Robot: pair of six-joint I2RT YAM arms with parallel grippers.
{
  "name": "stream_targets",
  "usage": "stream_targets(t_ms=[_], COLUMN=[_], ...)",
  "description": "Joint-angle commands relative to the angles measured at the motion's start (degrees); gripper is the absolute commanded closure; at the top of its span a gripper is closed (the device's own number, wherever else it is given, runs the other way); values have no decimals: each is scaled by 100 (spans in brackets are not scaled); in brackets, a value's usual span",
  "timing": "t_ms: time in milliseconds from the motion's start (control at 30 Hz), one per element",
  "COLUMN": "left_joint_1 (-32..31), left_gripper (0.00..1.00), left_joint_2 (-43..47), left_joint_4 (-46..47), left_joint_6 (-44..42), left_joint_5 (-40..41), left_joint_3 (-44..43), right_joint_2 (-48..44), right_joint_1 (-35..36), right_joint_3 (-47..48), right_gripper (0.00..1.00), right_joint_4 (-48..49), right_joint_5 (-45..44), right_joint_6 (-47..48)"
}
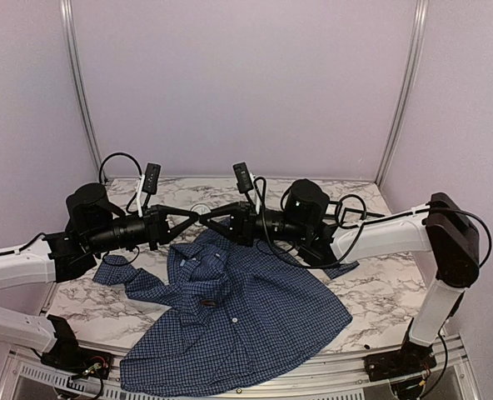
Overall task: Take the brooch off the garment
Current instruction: Close the brooch securely.
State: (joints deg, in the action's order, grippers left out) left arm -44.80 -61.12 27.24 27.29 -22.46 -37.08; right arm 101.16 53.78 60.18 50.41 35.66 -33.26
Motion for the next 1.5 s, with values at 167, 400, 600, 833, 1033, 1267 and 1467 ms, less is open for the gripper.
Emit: stream_targets(t_ms=[167, 400, 600, 833, 1033, 1267, 1467], left_joint_1=[-81, -138, -187, -252, -298, -375, -469], left_gripper=[100, 100, 100, 100, 100, 100, 100], left_joint_2=[38, 75, 104, 211, 317, 377, 364], left_joint_4=[-32, -146, -245, -289, -351, -323, -282], left_joint_6=[-209, -341, -442, -553, -641, -687, -697], left_joint_5=[-12, 25, 90, 209, 355, 514, 671], left_joint_3=[-9, -33, -66, -46, -21, 6, 16], right_joint_2=[110, 187, 193, 258, 290, 305, 307], right_joint_1=[53, 54, 54, 44, 35, 36, 36], right_joint_3=[239, 353, 345, 421, 441, 433, 408], right_gripper=[91, 94, 96, 97, 98, 98, 97], right_joint_4=[30, -71, -76, -154, -109, -58, -49], right_joint_5=[73, 131, 100, 43, 8, -103, -197], right_joint_6=[-96, -217, -286, -438, -593, -775, -835])
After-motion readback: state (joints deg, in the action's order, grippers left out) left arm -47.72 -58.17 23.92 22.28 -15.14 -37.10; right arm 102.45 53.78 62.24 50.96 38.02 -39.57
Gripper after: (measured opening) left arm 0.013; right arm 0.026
